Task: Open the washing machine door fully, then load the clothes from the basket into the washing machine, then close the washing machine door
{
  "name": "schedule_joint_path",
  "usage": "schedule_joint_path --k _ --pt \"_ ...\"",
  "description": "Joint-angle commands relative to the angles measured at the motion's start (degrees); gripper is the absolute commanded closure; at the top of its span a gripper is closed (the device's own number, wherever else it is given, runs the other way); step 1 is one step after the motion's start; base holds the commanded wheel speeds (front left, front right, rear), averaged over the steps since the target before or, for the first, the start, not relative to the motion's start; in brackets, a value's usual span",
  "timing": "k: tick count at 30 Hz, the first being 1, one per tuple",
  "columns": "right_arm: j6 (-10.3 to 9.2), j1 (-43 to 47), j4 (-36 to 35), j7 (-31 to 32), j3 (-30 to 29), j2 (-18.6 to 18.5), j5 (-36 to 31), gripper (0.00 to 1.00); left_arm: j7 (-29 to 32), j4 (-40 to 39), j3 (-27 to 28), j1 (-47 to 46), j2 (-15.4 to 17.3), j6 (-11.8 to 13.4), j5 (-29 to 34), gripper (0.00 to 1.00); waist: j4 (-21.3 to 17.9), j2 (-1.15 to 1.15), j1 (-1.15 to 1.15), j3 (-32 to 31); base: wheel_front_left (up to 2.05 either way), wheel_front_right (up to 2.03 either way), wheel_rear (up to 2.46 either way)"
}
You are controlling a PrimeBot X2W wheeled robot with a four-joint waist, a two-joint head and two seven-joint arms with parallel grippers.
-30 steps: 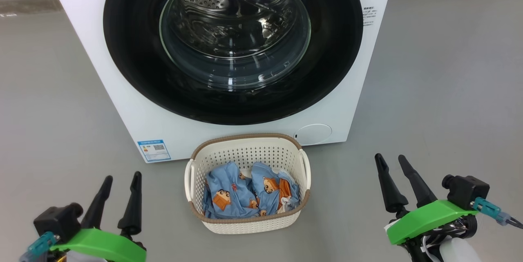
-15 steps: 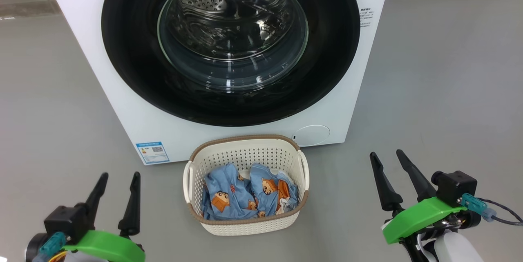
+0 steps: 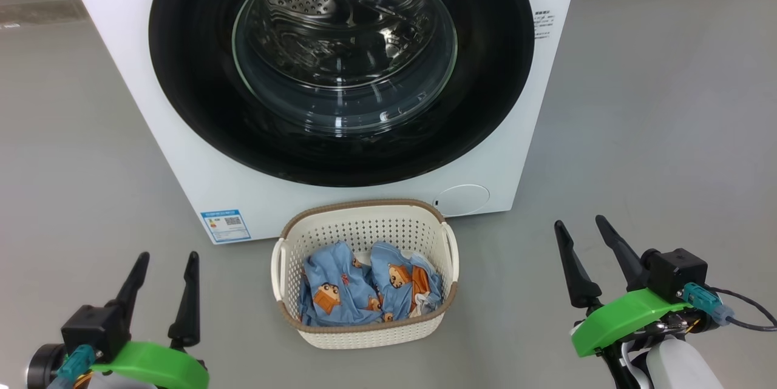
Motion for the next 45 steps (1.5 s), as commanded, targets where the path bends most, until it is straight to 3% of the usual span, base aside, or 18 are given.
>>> schedule_joint_path --k 1,22,45 --pt "0.09 -2.0 -1.2 -0.7 0.9 0.3 -0.5 0.0 -0.5 -1.3 2.4 -2.6 1.1 0.3 0.5 0.0 0.0 0.0 0.0 0.0 0.0 0.0 0.0" --pt "0.09 -2.5 -0.4 -0.7 -2.2 1.8 -2.5 0.0 -0.5 -0.2 5.0 -3.2 -0.1 0.2 1.7 0.0 -0.3 0.0 0.0 0.0 0.0 0.0 0.0" --pt "0.09 -2.2 0.1 -0.7 -2.5 2.1 -2.4 0.0 -0.5 0.6 4.4 -3.1 0.3 -0.9 0.9 0.0 0.0 0.0 0.0 0.0 0.2 0.17 -0.36"
